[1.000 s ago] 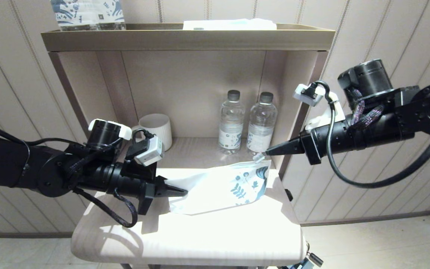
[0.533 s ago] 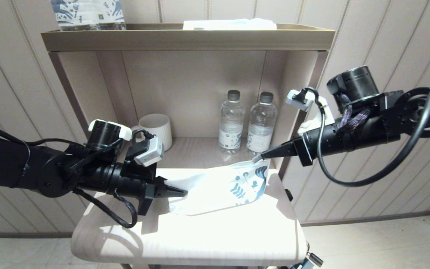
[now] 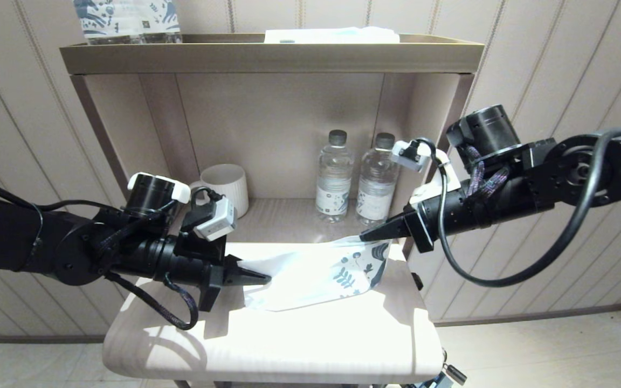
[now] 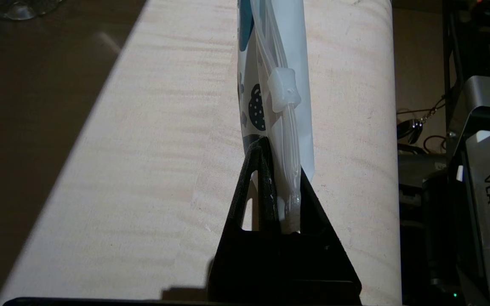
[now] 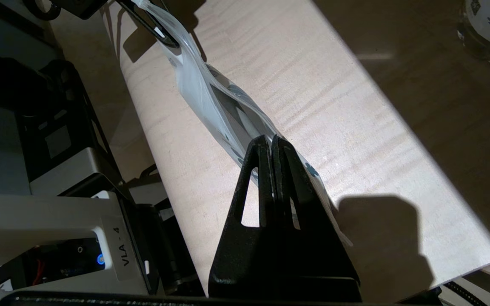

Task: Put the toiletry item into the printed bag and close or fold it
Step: Hand it to the other hand

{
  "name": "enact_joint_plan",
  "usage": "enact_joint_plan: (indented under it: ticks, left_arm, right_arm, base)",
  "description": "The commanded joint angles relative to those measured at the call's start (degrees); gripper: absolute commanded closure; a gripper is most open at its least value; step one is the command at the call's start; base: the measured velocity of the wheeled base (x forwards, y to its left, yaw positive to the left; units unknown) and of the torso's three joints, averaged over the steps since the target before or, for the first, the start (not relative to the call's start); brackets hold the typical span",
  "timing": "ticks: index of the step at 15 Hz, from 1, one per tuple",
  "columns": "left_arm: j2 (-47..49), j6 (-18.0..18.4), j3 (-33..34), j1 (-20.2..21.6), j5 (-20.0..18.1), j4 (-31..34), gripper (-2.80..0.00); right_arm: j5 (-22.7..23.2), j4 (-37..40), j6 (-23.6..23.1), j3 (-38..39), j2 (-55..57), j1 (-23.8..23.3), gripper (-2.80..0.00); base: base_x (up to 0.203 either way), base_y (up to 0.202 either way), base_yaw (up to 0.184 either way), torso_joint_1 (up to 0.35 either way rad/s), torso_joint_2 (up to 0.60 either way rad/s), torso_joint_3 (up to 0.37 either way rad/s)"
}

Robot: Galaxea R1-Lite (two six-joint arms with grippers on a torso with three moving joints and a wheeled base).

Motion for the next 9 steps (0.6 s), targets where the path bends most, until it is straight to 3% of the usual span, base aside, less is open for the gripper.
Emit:
enact_joint_plan:
  ticks: [1, 6, 9]
  left_arm:
    - [-0.10, 0.20, -0.01, -0.05, -0.28, -0.05, 0.00]
    - [-0.13, -0.62, -0.87, -0.40, -0.11, 0.95, 0.00]
    - [-0.83, -7.60, -3.60, -1.66, 0.21, 3.59, 0.00]
  right_arm:
    - [0.21, 0.11, -0.08, -0.08, 0.23, -0.16, 0.00]
    - [0.20, 0.45, 1.27, -0.56, -7.03, -2.86, 0.00]
    - [0.15, 0.54, 6.53, 0.05, -11.13, -3.18, 0.00]
  base:
    - [0.000, 0.000, 0.000, 0.000, 0.00, 0.000]
    - [0.000, 0.000, 0.000, 0.000, 0.00, 0.000]
    - [0.000, 0.000, 0.000, 0.000, 0.00, 0.000]
